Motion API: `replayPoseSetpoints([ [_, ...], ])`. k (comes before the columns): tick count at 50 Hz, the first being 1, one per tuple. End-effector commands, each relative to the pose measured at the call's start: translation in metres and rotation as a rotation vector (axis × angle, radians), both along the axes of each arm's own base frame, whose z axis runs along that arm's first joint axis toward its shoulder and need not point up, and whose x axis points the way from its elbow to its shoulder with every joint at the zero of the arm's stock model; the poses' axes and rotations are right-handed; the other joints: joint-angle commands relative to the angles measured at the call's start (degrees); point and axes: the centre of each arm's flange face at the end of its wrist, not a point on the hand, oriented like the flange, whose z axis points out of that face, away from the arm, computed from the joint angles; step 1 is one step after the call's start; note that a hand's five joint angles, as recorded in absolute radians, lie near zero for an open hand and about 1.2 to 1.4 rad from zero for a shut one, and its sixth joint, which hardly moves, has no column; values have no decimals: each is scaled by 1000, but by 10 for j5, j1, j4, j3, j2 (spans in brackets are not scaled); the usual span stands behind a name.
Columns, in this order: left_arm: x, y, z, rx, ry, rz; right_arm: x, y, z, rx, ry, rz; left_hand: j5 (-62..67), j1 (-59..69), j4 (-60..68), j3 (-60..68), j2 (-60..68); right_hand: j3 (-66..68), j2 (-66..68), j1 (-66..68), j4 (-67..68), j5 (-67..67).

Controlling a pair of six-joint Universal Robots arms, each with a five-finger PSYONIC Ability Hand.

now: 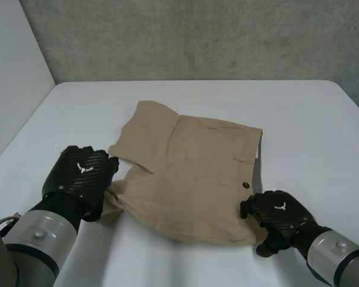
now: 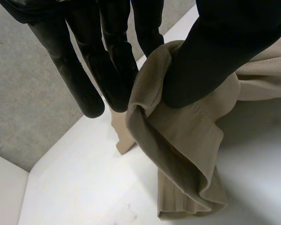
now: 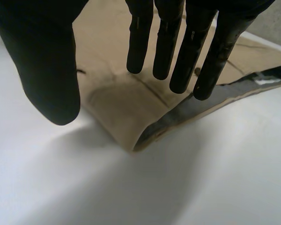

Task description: Fold the shorts.

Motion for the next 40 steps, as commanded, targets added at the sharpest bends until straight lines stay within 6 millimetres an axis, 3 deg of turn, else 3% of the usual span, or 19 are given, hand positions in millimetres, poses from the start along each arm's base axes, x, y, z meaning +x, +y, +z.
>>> replayPoseSetpoints([
  [1, -2, -3, 5, -18, 17, -2, 4, -2, -10, -7, 16, 1, 132, 160, 112, 118, 115, 94, 92, 139, 93, 88],
  [5, -3, -4, 4, -23, 22, -2, 5, -5, -13, -17, 14, -1, 130, 158, 110, 117, 114, 189, 188, 234, 188, 184],
  [7, -4, -5, 3, -21, 21, -2, 5, -7, -13, -23, 10, -2, 130, 158, 110, 117, 114, 314, 312, 358, 313, 308],
  [8, -4, -5, 3, -20, 21, -2, 5, -9, -13, -32, 6, -5, 130, 158, 110, 117, 114, 457, 455, 502, 456, 451],
  [14, -3, -4, 0, -11, 14, -3, 4, -21, 0, -90, -1, -31, 130, 158, 110, 117, 114, 458, 457, 503, 457, 453],
  [20, 1, 4, -11, 29, -16, -8, -3, -27, 40, -223, 18, -90, 130, 158, 110, 117, 114, 458, 457, 503, 457, 453],
  [33, 5, 35, -28, 106, -82, -73, -18, -28, 40, -178, 150, -111, 127, 155, 107, 113, 110, 458, 457, 503, 457, 453],
  [40, 10, 48, -25, 160, -130, -96, -20, -26, 64, -215, 145, -117, 125, 153, 105, 112, 109, 458, 457, 503, 457, 453],
])
